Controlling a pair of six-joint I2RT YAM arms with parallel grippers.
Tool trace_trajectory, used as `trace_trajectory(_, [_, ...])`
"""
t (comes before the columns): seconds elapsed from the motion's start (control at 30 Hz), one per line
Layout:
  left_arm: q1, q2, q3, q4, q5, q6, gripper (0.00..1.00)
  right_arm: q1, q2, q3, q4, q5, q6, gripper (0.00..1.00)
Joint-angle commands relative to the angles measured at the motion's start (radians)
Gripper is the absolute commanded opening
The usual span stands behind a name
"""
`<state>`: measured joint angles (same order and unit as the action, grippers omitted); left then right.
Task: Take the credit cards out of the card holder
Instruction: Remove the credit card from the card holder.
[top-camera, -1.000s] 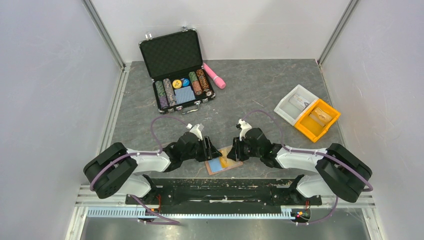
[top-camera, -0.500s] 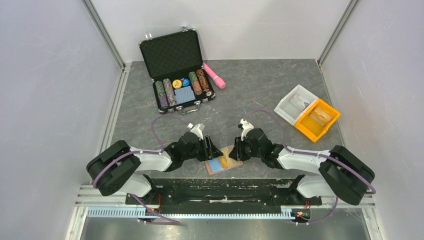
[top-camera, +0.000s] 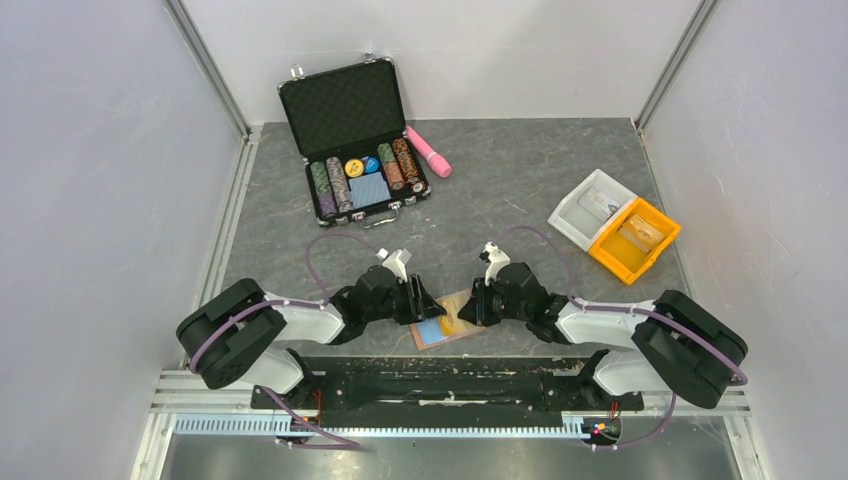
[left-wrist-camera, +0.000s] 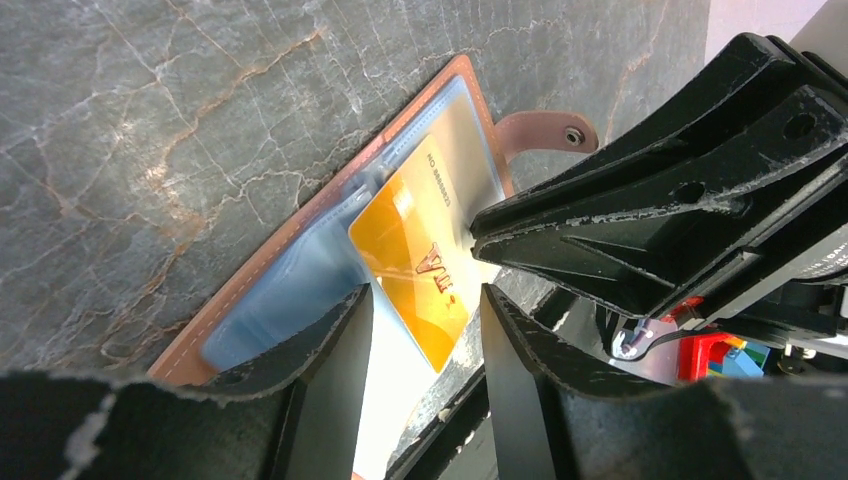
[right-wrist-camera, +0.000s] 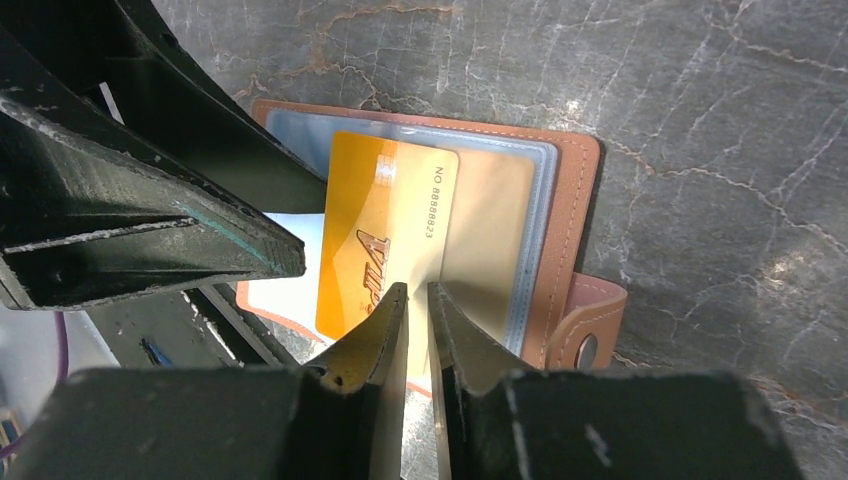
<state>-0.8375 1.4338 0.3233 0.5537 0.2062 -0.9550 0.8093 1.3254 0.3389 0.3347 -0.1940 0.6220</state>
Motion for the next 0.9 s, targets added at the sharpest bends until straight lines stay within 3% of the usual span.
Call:
trace_trajectory(0.0, [0.0, 0.016, -0.02, 0.064, 0.031, -0.018, 0.51, 0.006, 0.024, -0.038, 0.041, -0.014, 0.025, 0.15])
trace_trajectory(0.4, [0.0, 0.053, -0.032, 0.149, 0.052, -0.043, 0.46, 0.005, 0.016, -0.063, 0.07, -0.017, 0.034, 0.13])
trace_trajectory(0.67, [0.0, 0.041, -0.048, 0.166, 0.054, -0.067, 0.32, 0.005, 0.0, -0.065, 0.065, -0.008, 0.033, 0.12])
trace_trajectory(0.87, [0.0, 0.017, -0.054, 0.168, 0.058, -0.095, 0.15, 0.004, -0.02, -0.057, 0.038, 0.008, 0.02, 0.13])
